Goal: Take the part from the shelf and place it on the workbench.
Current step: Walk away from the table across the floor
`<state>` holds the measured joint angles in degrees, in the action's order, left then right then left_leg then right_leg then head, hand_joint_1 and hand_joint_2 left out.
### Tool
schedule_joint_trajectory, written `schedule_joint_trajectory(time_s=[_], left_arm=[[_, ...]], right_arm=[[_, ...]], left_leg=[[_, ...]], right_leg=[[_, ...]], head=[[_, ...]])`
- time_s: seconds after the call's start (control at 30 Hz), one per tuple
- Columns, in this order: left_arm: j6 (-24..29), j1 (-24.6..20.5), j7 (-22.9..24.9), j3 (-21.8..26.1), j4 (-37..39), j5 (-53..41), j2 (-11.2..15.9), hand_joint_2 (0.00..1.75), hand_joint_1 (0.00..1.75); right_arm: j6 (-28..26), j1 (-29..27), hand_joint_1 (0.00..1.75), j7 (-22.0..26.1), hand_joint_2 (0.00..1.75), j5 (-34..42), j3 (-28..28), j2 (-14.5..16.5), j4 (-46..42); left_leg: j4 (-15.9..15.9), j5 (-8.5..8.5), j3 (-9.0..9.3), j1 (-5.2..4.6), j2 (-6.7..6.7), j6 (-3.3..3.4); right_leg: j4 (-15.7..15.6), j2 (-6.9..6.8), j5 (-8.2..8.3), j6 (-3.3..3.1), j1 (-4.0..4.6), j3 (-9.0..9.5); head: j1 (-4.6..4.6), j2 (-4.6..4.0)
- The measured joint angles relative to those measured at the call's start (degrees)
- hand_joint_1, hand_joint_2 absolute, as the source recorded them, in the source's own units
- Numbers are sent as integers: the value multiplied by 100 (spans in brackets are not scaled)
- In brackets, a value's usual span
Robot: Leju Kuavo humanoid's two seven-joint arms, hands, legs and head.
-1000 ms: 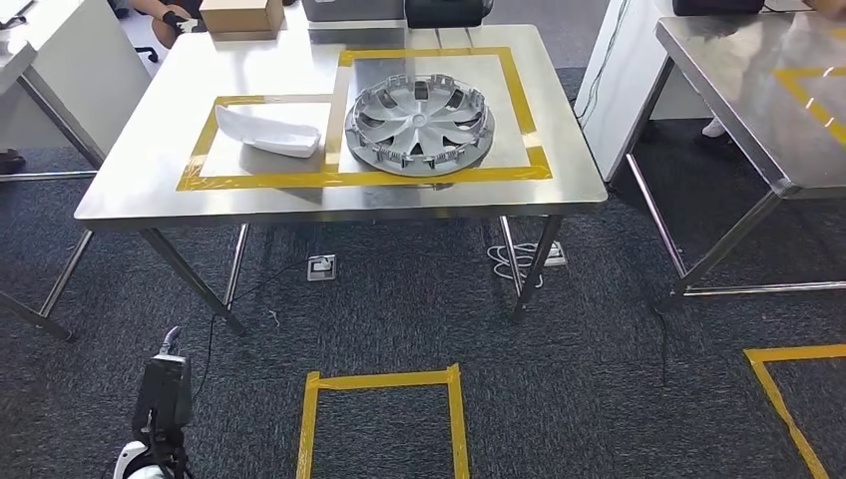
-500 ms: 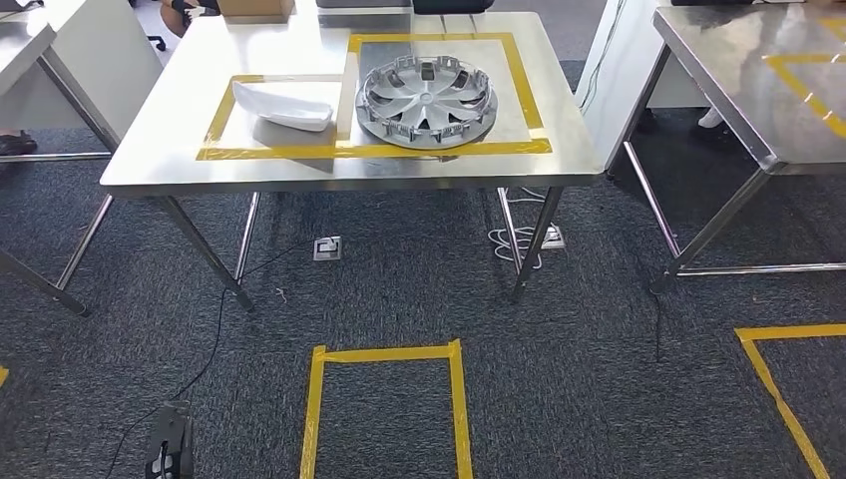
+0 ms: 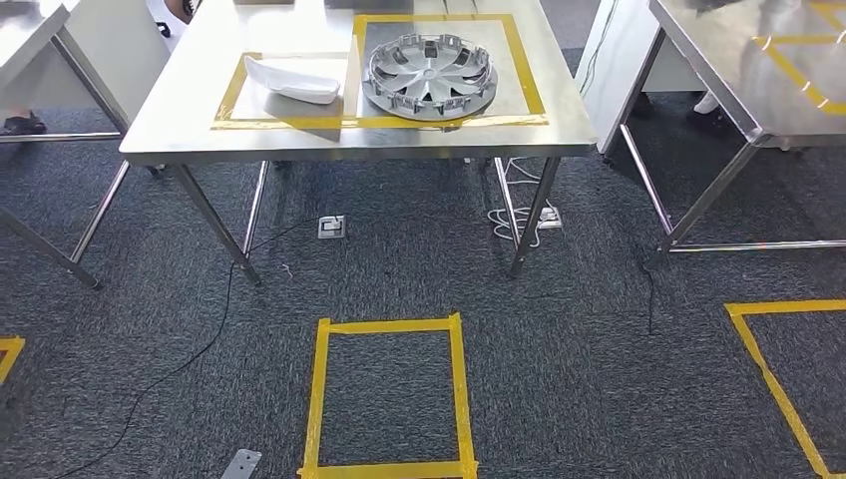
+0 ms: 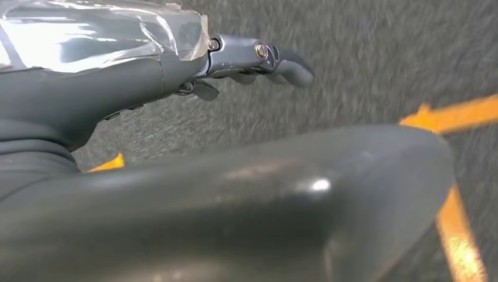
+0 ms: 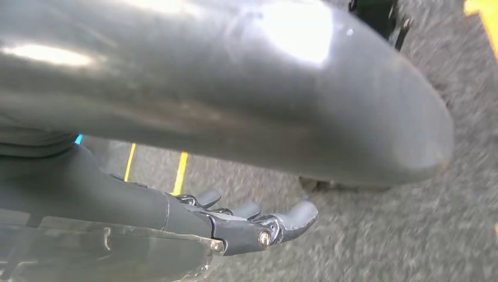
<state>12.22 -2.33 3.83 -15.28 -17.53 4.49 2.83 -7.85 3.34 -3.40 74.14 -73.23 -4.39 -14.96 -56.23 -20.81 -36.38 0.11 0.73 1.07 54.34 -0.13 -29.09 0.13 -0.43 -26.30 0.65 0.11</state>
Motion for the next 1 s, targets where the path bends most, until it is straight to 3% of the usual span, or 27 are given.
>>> schedule_joint_trajectory(time_s=[0.03,0.07,0.13,0.17,0.2,0.23,0.27,0.3,0.37,0.4,0.43,0.5,0.53,0.6,0.67,0.7,0.73,0.77,0.8,0.87,0.9,0.93,1.0], left_arm=[[-5,-3,30,-44,25,-1,-10,0,0],[-8,-12,57,-79,44,0,-12,0,0],[-13,-52,109,-147,65,0,-15,0,0],[-18,-81,131,-180,74,-1,-20,0,0],[-25,-110,148,-211,83,-2,-25,0,0],[-34,-135,160,-237,87,-5,-30,0,0],[-43,-156,165,-264,89,-11,-34,0,0],[-54,-179,168,-287,90,-16,-39,0,0],[-79,-223,171,-321,91,-20,-54,0,0],[-101,-238,174,-332,92,-19,-64,0,0],[-133,-243,182,-345,96,-16,-73,0,0],[-219,-243,198,-386,114,1,-97,0,0],[-271,-242,206,-409,124,20,-107,0,0],[-370,-239,210,-450,138,60,-122,0,0],[-438,-221,212,-480,148,96,-131,0,0],[-452,-209,211,-492,155,114,-139,0,0],[-455,-196,208,-504,163,137,-147,0,0],[-455,-182,206,-518,172,161,-154,0,0],[-462,-170,203,-535,180,182,-164,0,0],[-489,-157,201,-566,187,208,-185,0,0],[-502,-157,201,-577,190,217,-195,0,0],[-510,-156,201,-584,193,227,-200,0,0],[-517,-144,203,-589,210,246,-197,0,0]], right_arm=[[-1,1,0,-22,0,3,-7,-11,6],[-4,2,0,-42,0,6,-10,-19,11],[-23,3,0,-78,0,7,-11,-33,19],[-42,2,0,-96,0,1,-12,-38,21],[-61,3,0,-117,0,-8,-13,-46,24],[-78,2,0,-138,0,-16,-14,-56,25],[-89,1,0,-151,0,-22,-15,-64,27],[-93,1,0,-162,0,-26,-15,-77,31],[-97,3,0,-174,0,-46,-18,-105,37],[-97,3,0,-188,44,-63,-24,-120,39],[-98,2,0,-207,87,-84,-37,-132,40],[-98,-13,0,-264,175,-125,-73,-159,43],[-102,-24,0,-294,175,-147,-91,-172,43],[-114,-41,0,-347,175,-186,-116,-192,44],[-131,-50,0,-387,175,-204,-139,-207,44],[-147,-53,0,-403,175,-207,-149,-219,44],[-163,-57,0,-416,175,-207,-156,-233,44],[-180,-59,0,-433,175,-208,-160,-248,44],[-196,-60,0,-453,175,-210,-162,-267,44],[-209,-56,0,-490,175,-218,-168,-316,43],[-211,-55,0,-499,175,-222,-174,-335,42],[-212,-54,0,-503,175,-225,-184,-347,41],[-212,-55,0,-506,175,-228,-205,-348,40]], left_leg=[[-101,-158,-45,10,-13,-39],[-313,-426,-108,28,-28,-77],[-1001,-1023,-241,56,-45,-148],[-1342,-1168,-274,71,-49,-172],[-1558,-1164,-248,86,-49,-190],[-1598,-1041,-141,104,-49,-200],[-1433,-873,60,121,-49,-207],[-1090,-782,340,138,-56,-215],[-318,-837,874,124,-87,-195],[-77,-913,1009,103,-101,-164],[18,-936,1044,74,-108,-115],[30,-849,944,58,-82,20],[33,-787,878,55,-67,94],[38,-655,716,38,-44,196],[30,-518,556,-6,-39,236],[24,-448,472,-31,-36,245],[18,-382,394,-55,-34,250],[15,-320,311,-80,-34,253],[11,-260,245,-95,-36,253],[7,-158,152,-121,-38,228],[14,-104,127,-114,-35,205],[23,-49,108,-104,-31,172],[29,7,72,-76,-37,99]], right_leg=[[-13,-6,70,-45,-21,-54],[-21,-13,139,-74,-40,-114],[-7,-26,273,-99,-40,-260],[8,-30,344,-90,-41,-343],[27,-32,410,-74,-43,-433],[53,-32,470,-53,-49,-528],[86,-31,522,-28,-58,-623],[124,-28,566,6,-65,-707],[185,-27,653,91,-58,-825],[194,-30,703,136,-52,-855],[186,-33,760,181,-50,-872],[190,-33,793,244,-69,-922],[290,-31,682,237,-78,-984],[834,-24,200,156,-88,-1185],[1622,-21,-244,112,-84,-1362],[1897,-19,-308,133,-80,-1369],[1965,-19,-251,171,-72,-1280],[1811,-17,-132,197,-57,-1082],[1452,-16,-19,189,-28,-783],[498,-19,-15,71,47,-137],[170,-18,-55,19,82,53],[-10,-17,-91,-12,107,128],[-72,-22,0,-39,103,71]], head=[[-4,0],[-5,0],[-14,0],[-13,0],[-14,0],[-14,0],[-14,0],[-15,0],[-17,0],[-19,0],[-20,0],[-19,0],[-15,0],[-12,0],[-14,0],[-14,0],[-14,0],[-15,0],[-17,0],[-20,0],[-20,0],[-13,0],[-2,0]])
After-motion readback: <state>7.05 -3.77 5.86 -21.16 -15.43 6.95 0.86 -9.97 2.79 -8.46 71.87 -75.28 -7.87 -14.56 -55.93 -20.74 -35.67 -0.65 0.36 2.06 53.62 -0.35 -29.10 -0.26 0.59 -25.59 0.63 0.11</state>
